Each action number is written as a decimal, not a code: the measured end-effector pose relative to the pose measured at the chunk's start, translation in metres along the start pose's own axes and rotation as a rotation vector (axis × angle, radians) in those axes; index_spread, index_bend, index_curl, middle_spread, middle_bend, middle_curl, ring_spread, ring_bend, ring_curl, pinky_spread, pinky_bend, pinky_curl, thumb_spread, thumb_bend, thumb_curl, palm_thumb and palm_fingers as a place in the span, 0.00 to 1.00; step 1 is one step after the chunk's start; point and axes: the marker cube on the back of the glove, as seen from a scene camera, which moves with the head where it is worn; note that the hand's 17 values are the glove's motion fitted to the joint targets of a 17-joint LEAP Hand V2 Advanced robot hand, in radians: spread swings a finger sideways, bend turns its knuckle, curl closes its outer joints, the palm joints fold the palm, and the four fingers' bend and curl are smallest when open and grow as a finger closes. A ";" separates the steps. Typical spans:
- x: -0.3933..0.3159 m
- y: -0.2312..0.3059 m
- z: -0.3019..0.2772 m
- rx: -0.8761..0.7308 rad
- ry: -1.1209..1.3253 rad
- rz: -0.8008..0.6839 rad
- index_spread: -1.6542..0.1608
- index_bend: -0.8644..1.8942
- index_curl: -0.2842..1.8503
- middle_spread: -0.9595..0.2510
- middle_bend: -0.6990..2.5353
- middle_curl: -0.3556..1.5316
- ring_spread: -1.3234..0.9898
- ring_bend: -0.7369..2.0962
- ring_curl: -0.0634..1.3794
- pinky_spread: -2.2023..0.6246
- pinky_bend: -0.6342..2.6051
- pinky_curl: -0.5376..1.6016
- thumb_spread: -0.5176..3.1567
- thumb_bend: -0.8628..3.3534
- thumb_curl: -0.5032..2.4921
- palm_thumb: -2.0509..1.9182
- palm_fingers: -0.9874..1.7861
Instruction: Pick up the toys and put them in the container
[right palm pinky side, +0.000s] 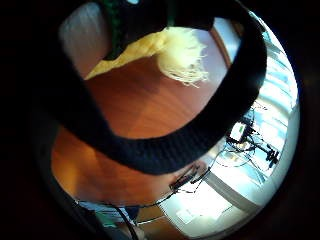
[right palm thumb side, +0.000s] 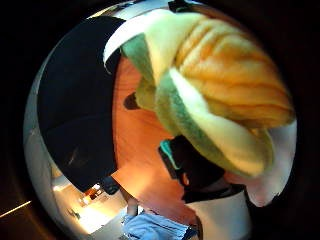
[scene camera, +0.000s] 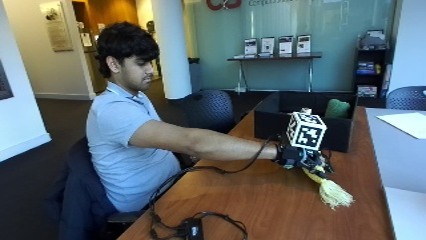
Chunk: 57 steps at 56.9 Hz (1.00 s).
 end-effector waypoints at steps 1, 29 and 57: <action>0.000 -0.001 0.001 0.023 -0.012 -0.003 0.71 0.38 0.31 0.74 0.27 0.35 0.54 0.31 0.18 0.81 0.43 0.42 0.50 0.20 0.24 0.51 0.31; -0.011 0.005 -0.031 0.240 -0.071 -0.064 0.73 0.37 0.28 0.69 0.44 0.48 0.47 0.61 0.38 0.80 0.36 0.40 0.58 0.25 0.27 0.59 0.57; -0.162 0.056 -0.186 0.514 0.022 -0.257 0.74 0.39 0.31 0.70 0.46 0.54 0.46 0.66 0.44 0.79 0.42 0.42 0.57 0.28 0.27 0.61 0.56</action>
